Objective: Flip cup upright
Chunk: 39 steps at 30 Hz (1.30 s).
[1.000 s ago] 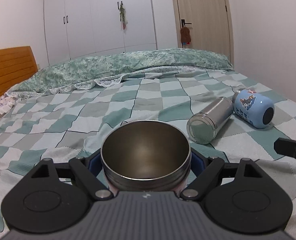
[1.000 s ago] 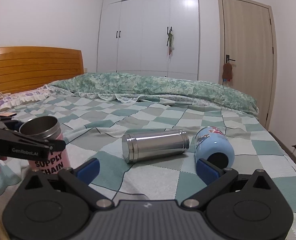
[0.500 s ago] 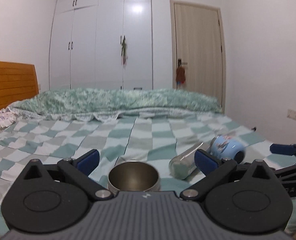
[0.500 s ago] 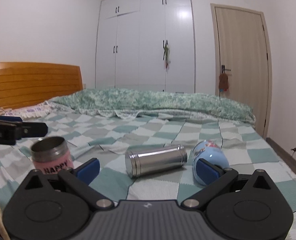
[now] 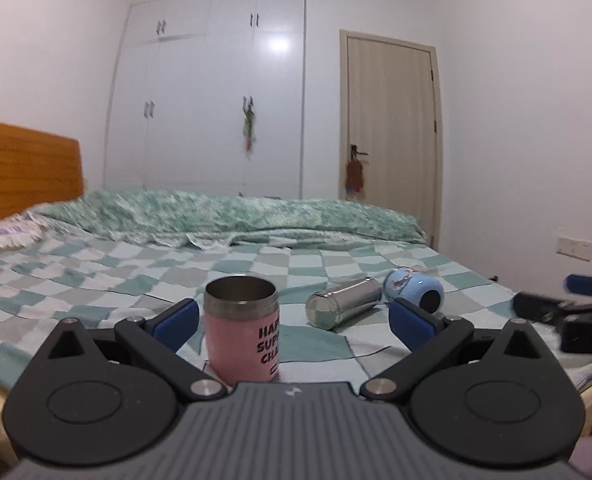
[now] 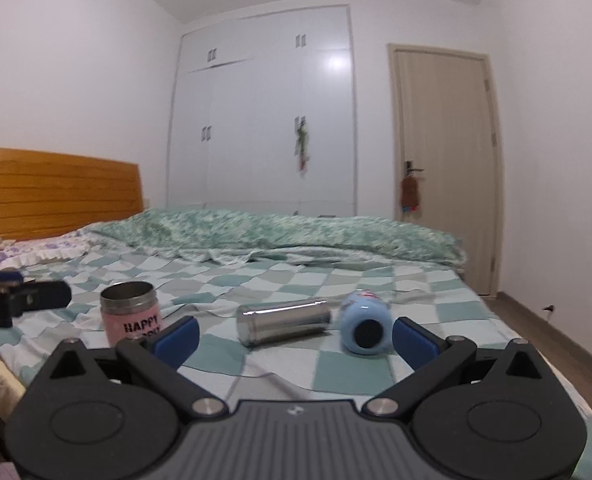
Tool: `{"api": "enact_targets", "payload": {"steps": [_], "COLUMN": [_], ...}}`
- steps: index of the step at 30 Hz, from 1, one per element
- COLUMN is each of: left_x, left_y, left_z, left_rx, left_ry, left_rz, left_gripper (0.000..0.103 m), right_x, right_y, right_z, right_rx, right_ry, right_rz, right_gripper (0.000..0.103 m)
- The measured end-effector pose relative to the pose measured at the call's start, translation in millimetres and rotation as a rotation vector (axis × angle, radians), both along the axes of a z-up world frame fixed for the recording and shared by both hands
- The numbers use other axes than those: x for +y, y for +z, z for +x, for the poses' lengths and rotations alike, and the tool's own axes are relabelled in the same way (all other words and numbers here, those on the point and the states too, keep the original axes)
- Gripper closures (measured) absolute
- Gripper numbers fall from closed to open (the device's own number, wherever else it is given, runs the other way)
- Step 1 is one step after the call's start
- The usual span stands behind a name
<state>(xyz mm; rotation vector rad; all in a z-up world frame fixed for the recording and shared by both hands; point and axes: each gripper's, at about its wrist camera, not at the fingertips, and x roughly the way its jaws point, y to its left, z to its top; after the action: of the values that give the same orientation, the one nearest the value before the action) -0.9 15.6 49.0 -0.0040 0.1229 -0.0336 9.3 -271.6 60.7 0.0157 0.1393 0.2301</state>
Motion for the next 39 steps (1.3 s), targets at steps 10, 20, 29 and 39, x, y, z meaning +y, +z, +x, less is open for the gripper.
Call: {"api": "enact_targets", "payload": {"steps": [10,20,29,39], "left_x": [-27,-40,-41,-42], "left_y": [-40,-60,-61,-61], "left_z": [-19,-9,-17,-16], "left_rx": [-0.115,-0.097,-0.12,-0.123], "left_ry": [0.035,0.057,0.059,0.056], "left_rz": [0.067,0.107,0.114,0.113], "left_gripper": [0.0,0.0,0.0,0.0], "right_x": [-13,-10,-9,-10], "right_y": [-35,-52,-53,-53], "right_z": [-33,-30,-29,-29], "right_rx": [-0.097,-0.122,-0.126,-0.124], "right_ry": [-0.076,-0.125,-0.123,-0.125], "right_rz": [-0.047,-0.068,-0.068,-0.066], "right_gripper": [0.0,0.0,0.0,0.0]}}
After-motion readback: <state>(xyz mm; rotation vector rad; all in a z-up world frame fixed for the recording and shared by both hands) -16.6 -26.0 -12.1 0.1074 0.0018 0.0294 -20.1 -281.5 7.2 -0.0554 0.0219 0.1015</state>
